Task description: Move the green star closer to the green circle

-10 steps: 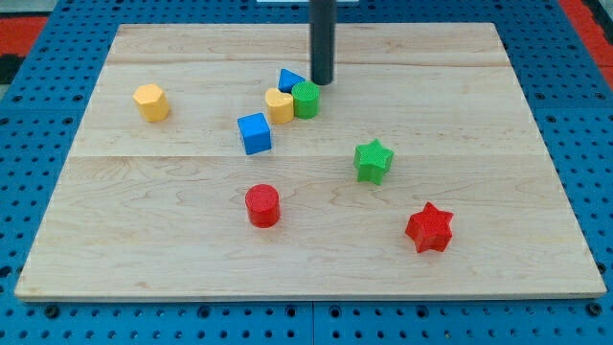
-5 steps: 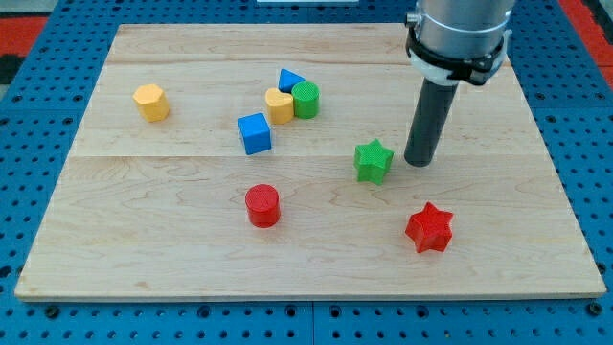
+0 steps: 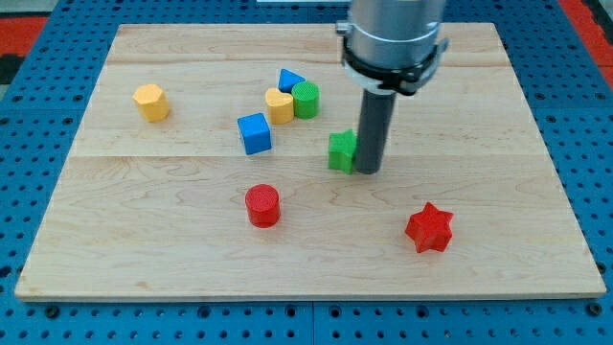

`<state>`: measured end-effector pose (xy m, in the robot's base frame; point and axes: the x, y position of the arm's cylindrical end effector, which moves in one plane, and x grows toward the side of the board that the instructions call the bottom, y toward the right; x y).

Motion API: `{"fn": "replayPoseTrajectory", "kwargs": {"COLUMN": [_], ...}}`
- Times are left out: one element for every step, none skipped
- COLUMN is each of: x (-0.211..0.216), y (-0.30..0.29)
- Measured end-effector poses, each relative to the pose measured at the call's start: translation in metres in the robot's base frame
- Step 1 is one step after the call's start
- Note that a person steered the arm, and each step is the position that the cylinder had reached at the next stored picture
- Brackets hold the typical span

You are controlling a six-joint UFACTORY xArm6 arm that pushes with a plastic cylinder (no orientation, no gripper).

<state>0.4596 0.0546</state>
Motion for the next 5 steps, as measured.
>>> {"fn": "replayPoseTrajectory", "kwargs": {"x": [-0.002,-0.011,-0.020,-0.021,-0.026], "y": [-0.021,-0.022,-0.023,-0.040,-0.058]}}
